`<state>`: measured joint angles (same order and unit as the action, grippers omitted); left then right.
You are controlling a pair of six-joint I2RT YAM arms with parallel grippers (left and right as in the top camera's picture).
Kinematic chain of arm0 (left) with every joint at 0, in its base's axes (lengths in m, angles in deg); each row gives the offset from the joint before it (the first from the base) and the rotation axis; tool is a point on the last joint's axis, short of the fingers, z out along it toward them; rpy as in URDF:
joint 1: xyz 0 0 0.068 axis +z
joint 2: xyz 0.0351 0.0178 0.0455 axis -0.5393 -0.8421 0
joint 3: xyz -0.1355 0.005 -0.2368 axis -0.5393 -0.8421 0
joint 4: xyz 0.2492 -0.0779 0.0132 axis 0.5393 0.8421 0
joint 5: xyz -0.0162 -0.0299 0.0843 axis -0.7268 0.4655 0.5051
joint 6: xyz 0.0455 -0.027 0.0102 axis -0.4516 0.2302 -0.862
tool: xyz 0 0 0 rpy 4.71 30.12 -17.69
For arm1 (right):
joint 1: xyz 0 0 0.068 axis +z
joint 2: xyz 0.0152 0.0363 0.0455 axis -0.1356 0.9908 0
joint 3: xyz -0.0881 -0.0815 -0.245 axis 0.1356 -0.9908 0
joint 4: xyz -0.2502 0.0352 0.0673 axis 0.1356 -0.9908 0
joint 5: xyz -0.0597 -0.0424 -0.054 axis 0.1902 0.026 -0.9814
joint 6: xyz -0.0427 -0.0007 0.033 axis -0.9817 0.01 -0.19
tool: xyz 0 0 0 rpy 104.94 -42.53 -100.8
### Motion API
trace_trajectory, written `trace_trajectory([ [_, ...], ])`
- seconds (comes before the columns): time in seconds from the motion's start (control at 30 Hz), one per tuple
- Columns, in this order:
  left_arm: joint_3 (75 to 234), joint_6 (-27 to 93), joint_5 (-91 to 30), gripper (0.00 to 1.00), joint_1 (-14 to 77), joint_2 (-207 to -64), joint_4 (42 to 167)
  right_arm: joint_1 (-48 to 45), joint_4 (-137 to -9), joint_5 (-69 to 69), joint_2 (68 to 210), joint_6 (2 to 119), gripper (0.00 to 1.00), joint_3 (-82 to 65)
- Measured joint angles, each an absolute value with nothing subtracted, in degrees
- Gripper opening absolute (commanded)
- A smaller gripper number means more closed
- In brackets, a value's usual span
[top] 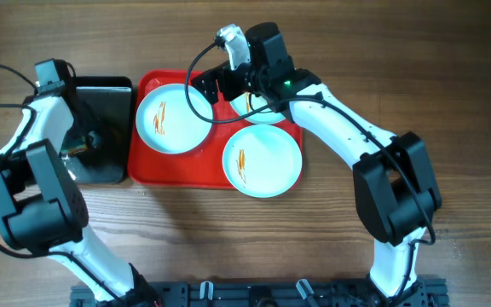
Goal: Clean dirty plates on tray and stack at the side
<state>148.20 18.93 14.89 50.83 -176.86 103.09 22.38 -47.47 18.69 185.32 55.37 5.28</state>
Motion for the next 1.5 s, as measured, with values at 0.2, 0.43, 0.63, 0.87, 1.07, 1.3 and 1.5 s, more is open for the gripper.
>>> trace_trajectory([
  [0.2, 148.2, 16.8, 10.7, 0.59, 54.7, -177.9, 102.5, 22.4, -49.4, 18.7, 185.3, 55.4, 0.99, 5.3],
  [0.43, 148.3, 14.8, 5.1, 0.04, 54.8, -178.2, 102.8, 22.4, -49.8, 18.3, 185.3, 55.4, 0.97, 5.3],
  [0.63, 148.4, 16.8, 4.5, 0.04, 54.8, -178.2, 103.2, 22.4, -50.2, 16.7, 185.3, 56.1, 0.74, 5.3],
  [0.87, 150.8, 19.9, 1.4, 0.04, 54.8, -176.9, 111.5, 22.4, -53.3, 15.7, 185.3, 57.9, 0.75, 5.4],
  [1.07, 155.7, 22.5, -9.8, 0.04, 53.4, -166.7, 120.4, 22.4, -54.0, 13.2, 185.5, 60.9, 0.63, 6.5],
  [1.3, 156.3, 26.2, -13.4, 0.04, 43.4, -162.6, 117.8, 22.4, -67.6, 12.6, 186.3, 63.8, 0.63, 12.4],
  [1.5, 156.3, 28.8, -11.5, 0.04, 40.7, -162.6, 114.3, 22.4, -73.3, 12.6, 186.4, 64.9, 0.64, 15.3],
])
